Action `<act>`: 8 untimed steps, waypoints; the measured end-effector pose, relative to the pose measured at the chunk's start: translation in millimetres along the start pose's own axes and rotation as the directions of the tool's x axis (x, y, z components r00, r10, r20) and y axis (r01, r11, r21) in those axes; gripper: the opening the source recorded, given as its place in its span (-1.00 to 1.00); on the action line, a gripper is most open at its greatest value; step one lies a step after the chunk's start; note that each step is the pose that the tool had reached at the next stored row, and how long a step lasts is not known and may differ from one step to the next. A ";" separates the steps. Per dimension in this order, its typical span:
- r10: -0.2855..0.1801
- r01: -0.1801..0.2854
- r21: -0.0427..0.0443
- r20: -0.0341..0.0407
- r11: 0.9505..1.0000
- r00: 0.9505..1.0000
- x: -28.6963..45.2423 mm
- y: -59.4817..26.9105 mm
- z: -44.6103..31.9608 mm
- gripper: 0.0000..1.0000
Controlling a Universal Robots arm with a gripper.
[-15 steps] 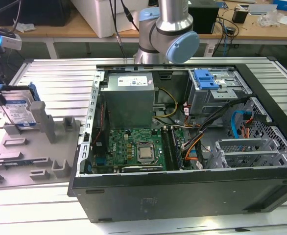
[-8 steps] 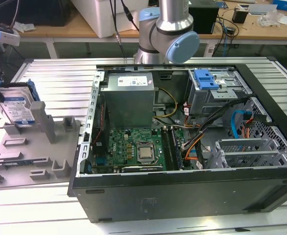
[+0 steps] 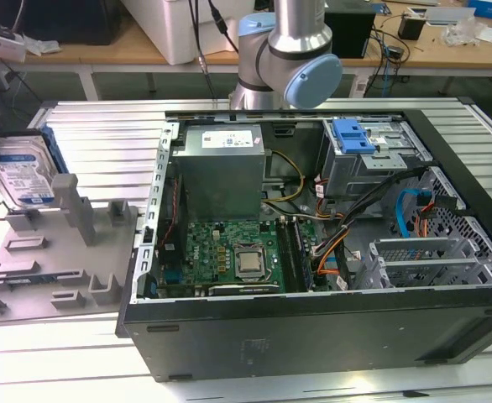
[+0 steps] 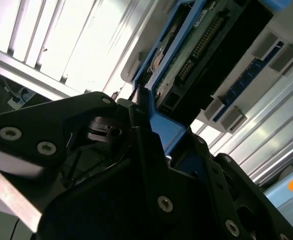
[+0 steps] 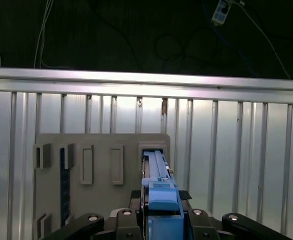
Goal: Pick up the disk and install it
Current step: 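Pick up the disk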
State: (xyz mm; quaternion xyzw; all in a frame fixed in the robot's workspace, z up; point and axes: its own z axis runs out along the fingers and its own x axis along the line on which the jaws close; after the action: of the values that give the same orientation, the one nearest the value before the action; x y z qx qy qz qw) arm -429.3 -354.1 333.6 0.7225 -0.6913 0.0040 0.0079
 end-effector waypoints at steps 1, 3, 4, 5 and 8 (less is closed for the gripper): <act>0.000 0.000 0.000 0.000 1.000 1.000 0.0 0.0 -2.2 -0.26; 0.000 0.000 0.000 0.001 1.000 1.000 0.1 0.1 -6.3 -0.26; 0.000 0.000 0.000 0.001 1.000 1.000 0.1 0.1 -8.8 -0.26; 0.000 0.000 0.000 0.002 1.000 1.000 0.2 0.1 -11.2 -0.26; 0.000 0.000 0.000 0.005 1.000 1.000 0.3 0.1 -18.2 -0.26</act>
State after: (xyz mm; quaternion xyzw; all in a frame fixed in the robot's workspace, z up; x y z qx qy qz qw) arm -429.3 -354.1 351.8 0.7225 -0.6913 0.0023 0.0060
